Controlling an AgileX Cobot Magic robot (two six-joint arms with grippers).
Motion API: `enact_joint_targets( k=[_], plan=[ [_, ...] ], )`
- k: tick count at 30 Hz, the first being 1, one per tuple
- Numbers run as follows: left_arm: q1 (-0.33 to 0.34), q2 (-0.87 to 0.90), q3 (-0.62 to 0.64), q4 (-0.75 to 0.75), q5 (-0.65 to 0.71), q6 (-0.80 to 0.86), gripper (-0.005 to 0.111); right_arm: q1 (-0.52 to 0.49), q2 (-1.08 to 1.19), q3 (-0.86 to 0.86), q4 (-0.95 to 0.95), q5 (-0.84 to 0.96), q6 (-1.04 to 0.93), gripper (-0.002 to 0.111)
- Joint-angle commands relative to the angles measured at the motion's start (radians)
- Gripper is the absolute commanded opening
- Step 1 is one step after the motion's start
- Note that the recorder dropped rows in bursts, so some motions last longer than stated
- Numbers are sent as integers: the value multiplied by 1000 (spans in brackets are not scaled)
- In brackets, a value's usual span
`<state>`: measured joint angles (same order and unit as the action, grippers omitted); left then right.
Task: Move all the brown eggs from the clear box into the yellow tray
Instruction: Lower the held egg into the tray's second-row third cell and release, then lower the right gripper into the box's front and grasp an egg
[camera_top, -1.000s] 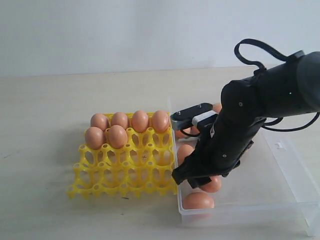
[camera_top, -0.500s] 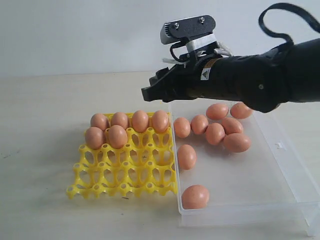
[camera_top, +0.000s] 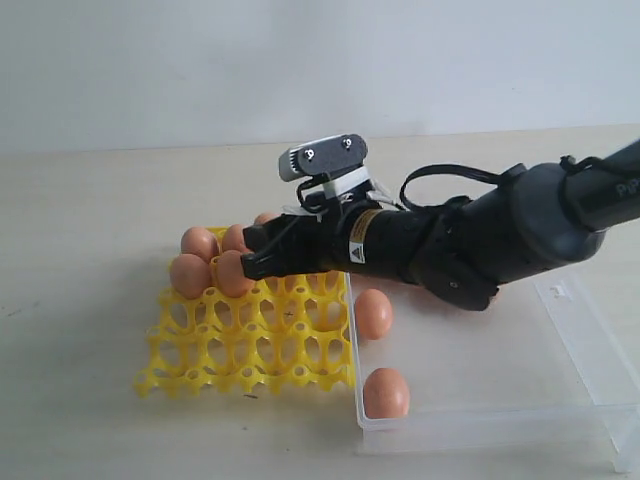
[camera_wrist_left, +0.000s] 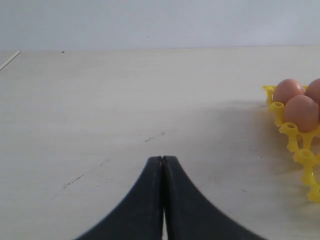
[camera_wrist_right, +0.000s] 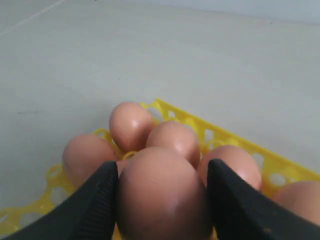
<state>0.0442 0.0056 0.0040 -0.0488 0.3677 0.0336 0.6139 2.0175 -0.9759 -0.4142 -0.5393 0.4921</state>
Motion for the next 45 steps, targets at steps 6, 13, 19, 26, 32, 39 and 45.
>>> enact_joint_targets(
  k=[6, 13, 19, 26, 32, 39, 45],
  plan=[
    [-5, -6, -4, -6, -14, -5, 0, 3, 54, 0, -12, -61, -21, 52],
    [-5, -6, -4, -6, -14, -5, 0, 3, -85, 0, -12, 64, -21, 59],
    [-5, -6, -4, -6, -14, -5, 0, 0, -365, 0, 1, 596, -92, 33],
    [-5, -6, -4, -6, -14, -5, 0, -51, -447, 4, 290, 993, -191, 68],
    [-5, -6, -4, -6, -14, -5, 0, -70, -433, 75, 523, 1008, -262, 65],
    [-5, -6, -4, -6, -14, -5, 0, -67, -413, 166, 647, 966, -321, 63],
    [-5, -6, -4, -6, -14, -5, 0, -51, -407, 201, 759, 954, -374, 63]
  ],
)
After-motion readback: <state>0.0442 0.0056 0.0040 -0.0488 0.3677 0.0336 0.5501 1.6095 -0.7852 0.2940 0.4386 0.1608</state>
